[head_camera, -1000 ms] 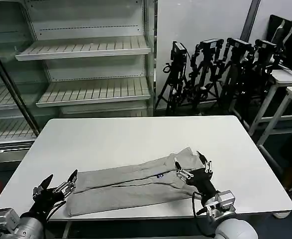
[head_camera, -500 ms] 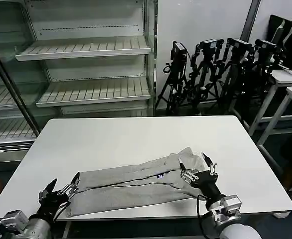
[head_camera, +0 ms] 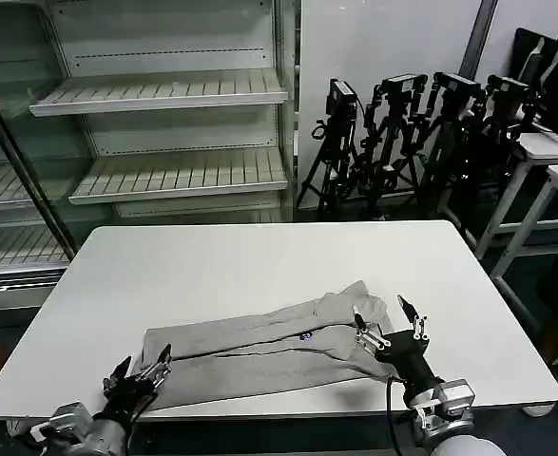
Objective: Fold and organize the clothes.
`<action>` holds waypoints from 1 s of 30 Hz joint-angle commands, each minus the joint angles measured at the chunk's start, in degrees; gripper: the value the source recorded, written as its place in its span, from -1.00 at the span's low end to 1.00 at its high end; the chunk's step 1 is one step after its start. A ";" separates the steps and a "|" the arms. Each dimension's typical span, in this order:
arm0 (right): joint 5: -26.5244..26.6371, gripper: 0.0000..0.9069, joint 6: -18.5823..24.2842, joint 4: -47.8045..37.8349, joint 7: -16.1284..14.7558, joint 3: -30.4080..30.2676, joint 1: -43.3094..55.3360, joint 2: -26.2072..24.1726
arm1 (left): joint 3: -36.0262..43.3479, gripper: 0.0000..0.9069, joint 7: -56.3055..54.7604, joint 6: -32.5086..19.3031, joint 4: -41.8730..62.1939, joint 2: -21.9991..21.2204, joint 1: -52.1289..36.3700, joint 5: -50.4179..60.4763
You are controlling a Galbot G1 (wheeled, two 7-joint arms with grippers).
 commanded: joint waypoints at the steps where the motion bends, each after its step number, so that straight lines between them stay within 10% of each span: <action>1: -0.17 1.00 0.10 0.58 0.04 0.93 -1.22 0.28 | 2.55 1.00 0.02 -1.30 6.83 -0.58 -1.63 2.24; 3: -0.21 1.00 0.14 0.75 0.04 1.02 -1.51 0.37 | 2.74 0.62 -0.05 -1.79 7.61 -0.72 -2.10 2.48; 5: -0.21 1.00 0.16 0.82 0.03 1.07 -1.70 0.36 | 2.75 -0.67 -0.05 -2.09 7.89 -0.77 -2.44 2.42; 8: -0.21 1.00 0.16 0.89 0.11 1.13 -1.67 0.32 | 2.72 -0.93 -0.01 -2.40 8.39 -0.76 -2.97 1.86; 30: -0.13 1.00 0.35 3.33 0.57 2.88 -3.77 1.12 | -5.31 -0.93 0.41 -1.27 3.33 1.03 -2.34 -18.99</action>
